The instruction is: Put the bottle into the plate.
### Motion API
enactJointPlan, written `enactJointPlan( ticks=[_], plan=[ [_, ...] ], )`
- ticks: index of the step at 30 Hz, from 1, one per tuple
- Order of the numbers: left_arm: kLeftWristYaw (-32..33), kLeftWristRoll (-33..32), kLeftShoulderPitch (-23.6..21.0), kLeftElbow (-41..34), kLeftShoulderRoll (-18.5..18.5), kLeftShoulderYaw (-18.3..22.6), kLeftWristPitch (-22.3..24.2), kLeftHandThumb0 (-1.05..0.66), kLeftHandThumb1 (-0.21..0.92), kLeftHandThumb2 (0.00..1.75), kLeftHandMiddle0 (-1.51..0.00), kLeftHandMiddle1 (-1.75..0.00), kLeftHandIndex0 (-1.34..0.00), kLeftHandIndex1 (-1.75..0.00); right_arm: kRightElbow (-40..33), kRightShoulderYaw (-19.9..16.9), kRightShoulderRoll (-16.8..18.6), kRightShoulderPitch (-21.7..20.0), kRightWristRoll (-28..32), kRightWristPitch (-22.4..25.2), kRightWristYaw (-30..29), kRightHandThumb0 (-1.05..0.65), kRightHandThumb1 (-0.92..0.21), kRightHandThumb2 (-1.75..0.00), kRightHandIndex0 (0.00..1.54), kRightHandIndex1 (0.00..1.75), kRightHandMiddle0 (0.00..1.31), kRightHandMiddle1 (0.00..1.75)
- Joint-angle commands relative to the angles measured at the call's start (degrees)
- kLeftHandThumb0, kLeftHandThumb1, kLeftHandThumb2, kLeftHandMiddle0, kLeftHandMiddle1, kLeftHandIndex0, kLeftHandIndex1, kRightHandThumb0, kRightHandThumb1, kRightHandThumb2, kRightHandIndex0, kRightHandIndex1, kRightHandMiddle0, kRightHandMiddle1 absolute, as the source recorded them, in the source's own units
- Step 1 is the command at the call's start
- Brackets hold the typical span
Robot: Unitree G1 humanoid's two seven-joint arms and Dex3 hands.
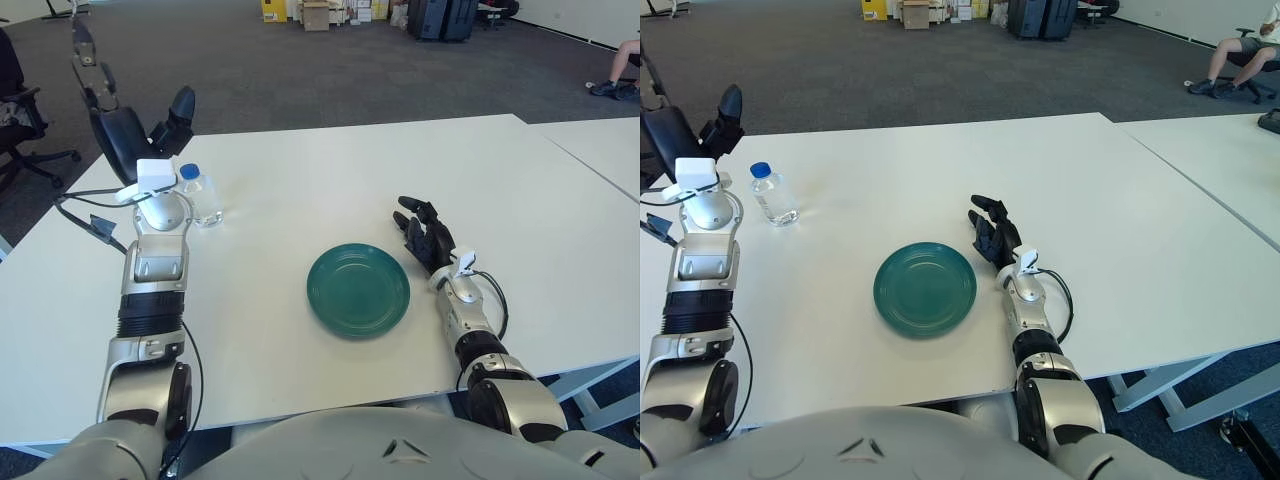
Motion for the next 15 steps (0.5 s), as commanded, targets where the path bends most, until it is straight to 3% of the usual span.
enactJointPlan(
  ticks=[1, 4, 7, 10, 15],
  plan=[
    [2.68, 0.38, -1.48, 1.97, -1.15, 1.60, -1.68, -0.96, 0.92, 0.55, 0.00, -0.02, -0.03, -0.02, 2.37, -0.42, -0.26, 0.24, 0.48, 0.99, 0.34, -0.60, -0.92, -0.81, 0.34, 0.00, 0.00, 0.90],
    [4.35, -2.40, -6.53, 9.89, -0.71, 3.58, -4.98, -0.96, 0.92, 0.59, -0.01, -0.02, -0.05, -0.04, 3.06, -0.59, -0.32, -0.18, 0.51, 0.98, 0.44, -0.60, -0.92, -0.81, 0.34, 0.00, 0.00, 0.90],
    [5.24, -5.13, -10.23, 16.21, -0.64, 5.18, -8.04, -0.97, 0.92, 0.63, -0.05, -0.01, -0.02, -0.22, 3.65, -0.71, -0.43, -0.49, 0.56, 0.82, 0.64, -0.60, -0.92, -0.81, 0.34, 0.00, 0.00, 0.90],
    [6.97, -6.11, -10.85, 18.29, -2.07, 6.03, -9.85, -0.97, 0.92, 0.66, -0.05, 0.00, 0.00, -0.31, 4.22, -0.90, -0.60, -0.71, 0.82, 0.24, 1.34, -0.60, -0.92, -0.81, 0.34, 0.00, 0.00, 0.91],
    [14.63, -1.80, -10.04, 29.04, -1.47, 6.15, -11.71, -0.94, 0.92, 0.66, -0.05, 0.00, 0.00, -0.35, 5.25, -1.78, -0.80, -1.03, 1.81, -1.03, 3.24, -0.60, -0.92, -0.82, 0.34, 0.00, 0.00, 0.91]
  ],
)
